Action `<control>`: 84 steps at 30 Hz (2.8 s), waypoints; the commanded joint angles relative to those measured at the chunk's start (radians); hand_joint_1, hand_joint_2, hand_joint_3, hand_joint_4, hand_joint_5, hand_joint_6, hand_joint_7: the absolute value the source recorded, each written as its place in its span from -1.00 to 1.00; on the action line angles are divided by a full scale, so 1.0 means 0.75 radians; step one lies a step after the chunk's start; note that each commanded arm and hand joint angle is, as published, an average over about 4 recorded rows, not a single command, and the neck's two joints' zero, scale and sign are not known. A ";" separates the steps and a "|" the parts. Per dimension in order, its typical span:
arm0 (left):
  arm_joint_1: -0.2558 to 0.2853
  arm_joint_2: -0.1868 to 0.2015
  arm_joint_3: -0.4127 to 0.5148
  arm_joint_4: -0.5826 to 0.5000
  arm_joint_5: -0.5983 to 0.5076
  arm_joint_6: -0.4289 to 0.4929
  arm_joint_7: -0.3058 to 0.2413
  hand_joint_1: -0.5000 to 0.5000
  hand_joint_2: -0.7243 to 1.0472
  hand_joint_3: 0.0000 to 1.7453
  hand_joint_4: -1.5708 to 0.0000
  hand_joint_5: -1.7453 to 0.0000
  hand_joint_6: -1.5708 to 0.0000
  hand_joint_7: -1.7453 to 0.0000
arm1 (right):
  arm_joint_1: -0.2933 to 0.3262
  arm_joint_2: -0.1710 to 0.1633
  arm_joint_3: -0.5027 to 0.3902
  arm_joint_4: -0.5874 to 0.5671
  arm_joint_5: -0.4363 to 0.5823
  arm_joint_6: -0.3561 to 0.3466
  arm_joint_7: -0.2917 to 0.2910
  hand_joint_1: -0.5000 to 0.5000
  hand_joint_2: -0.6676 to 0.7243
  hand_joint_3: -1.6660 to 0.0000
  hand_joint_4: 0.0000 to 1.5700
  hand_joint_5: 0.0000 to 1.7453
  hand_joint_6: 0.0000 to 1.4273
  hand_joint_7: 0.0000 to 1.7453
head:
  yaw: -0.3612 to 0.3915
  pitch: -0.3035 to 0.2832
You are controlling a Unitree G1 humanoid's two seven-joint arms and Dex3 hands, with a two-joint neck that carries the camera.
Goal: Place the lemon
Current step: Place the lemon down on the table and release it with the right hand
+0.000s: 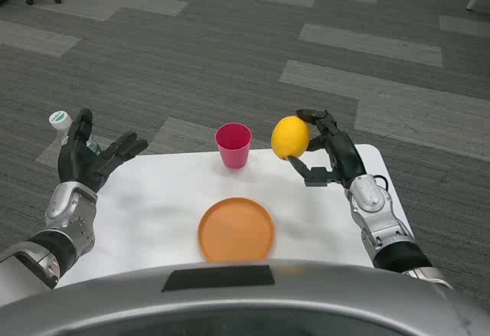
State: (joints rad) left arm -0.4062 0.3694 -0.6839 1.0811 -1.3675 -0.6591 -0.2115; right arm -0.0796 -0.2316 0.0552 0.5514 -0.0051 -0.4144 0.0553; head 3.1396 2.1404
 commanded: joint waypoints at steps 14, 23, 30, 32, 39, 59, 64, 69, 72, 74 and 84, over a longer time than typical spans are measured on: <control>-0.056 0.018 -0.023 0.000 -0.009 -0.001 0.000 1.00 0.40 -0.90 0.90 1.00 1.00 1.00 | 0.000 -0.014 -0.001 -0.011 0.015 -0.021 -0.010 -0.67 -0.91 -0.52 -0.68 1.00 -0.28 -0.04 | -0.007 0.006; -0.056 0.017 -0.023 0.000 -0.009 -0.001 -0.001 1.00 0.40 -0.90 0.90 1.00 1.00 1.00 | 0.011 -0.015 -0.002 -0.017 0.015 -0.022 -0.008 -0.67 -0.91 -0.52 -0.71 1.00 -0.28 -0.04 | 0.002 -0.059; -0.056 0.017 -0.023 0.000 -0.009 -0.001 -0.002 1.00 0.40 -0.90 0.90 1.00 1.00 1.00 | 0.036 -0.026 0.007 -0.024 0.015 -0.021 -0.004 -0.67 -0.91 -0.52 -0.71 1.00 -0.28 -0.04 | 0.002 -0.079; -0.056 0.017 -0.023 0.000 -0.009 -0.001 -0.002 1.00 0.40 -0.90 0.90 1.00 1.00 1.00 | 0.040 -0.027 0.023 -0.029 0.015 -0.022 0.002 -0.67 -0.91 -0.52 -0.71 1.00 -0.28 -0.04 | 0.001 -0.079; -0.056 0.017 -0.031 0.000 -0.009 0.001 0.000 1.00 0.40 -0.90 0.90 1.00 1.00 1.00 | 0.046 -0.030 0.047 -0.007 0.014 -0.021 0.010 -0.67 -0.91 -0.52 -0.71 1.00 -0.30 -0.04 | 0.000 -0.087; -0.056 0.017 -0.032 0.000 -0.009 0.001 -0.002 1.00 0.40 -0.90 0.90 1.00 1.00 1.00 | 0.096 -0.054 -0.007 0.157 0.007 -0.018 0.043 -0.67 -0.91 -0.62 -0.75 1.00 -0.40 -0.04 | -0.017 -0.140; -0.056 0.017 -0.032 0.001 -0.009 0.001 0.000 1.00 0.40 -0.90 0.90 1.00 1.00 1.00 | 0.094 -0.051 -0.025 0.281 0.006 -0.018 0.046 -0.67 -0.91 -0.62 -0.78 1.00 -0.41 -0.04 | -0.024 -0.156; -0.056 0.017 -0.033 0.003 -0.009 0.003 0.000 1.00 0.40 -0.90 0.90 1.00 1.00 1.00 | 0.069 -0.058 -0.016 0.424 -0.027 -0.019 0.084 -0.67 -0.89 -0.57 -0.85 1.00 -0.56 -0.04 | -0.027 -0.170; -0.056 0.017 -0.033 0.005 -0.009 0.004 0.000 1.00 0.40 -0.90 0.90 1.00 1.00 1.00 | 0.043 -0.062 -0.016 0.504 -0.071 -0.018 0.142 -0.67 -0.91 -0.55 -0.93 1.00 -0.65 -0.04 | -0.042 -0.186; -0.056 0.017 -0.033 0.006 -0.009 0.005 0.000 1.00 0.40 -0.90 0.90 1.00 1.00 1.00 | 0.022 -0.063 -0.017 0.545 -0.131 -0.019 0.209 -0.67 -0.91 -0.57 -0.96 0.97 -0.71 -0.04 | -0.042 -0.195; -0.061 0.019 -0.035 0.011 -0.009 0.006 0.000 1.00 0.40 -0.90 0.90 1.00 1.00 1.00 | -0.006 -0.076 -0.031 0.660 -0.219 -0.022 0.279 -0.65 -0.91 -0.52 -1.00 0.89 -0.92 -0.04 | -0.044 -0.205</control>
State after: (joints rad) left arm -0.4332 0.3697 -0.7104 1.0863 -1.3677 -0.6577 -0.2111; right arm -0.0994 -0.2787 0.0266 1.0132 -0.1433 -0.4627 0.2552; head 3.1066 1.9871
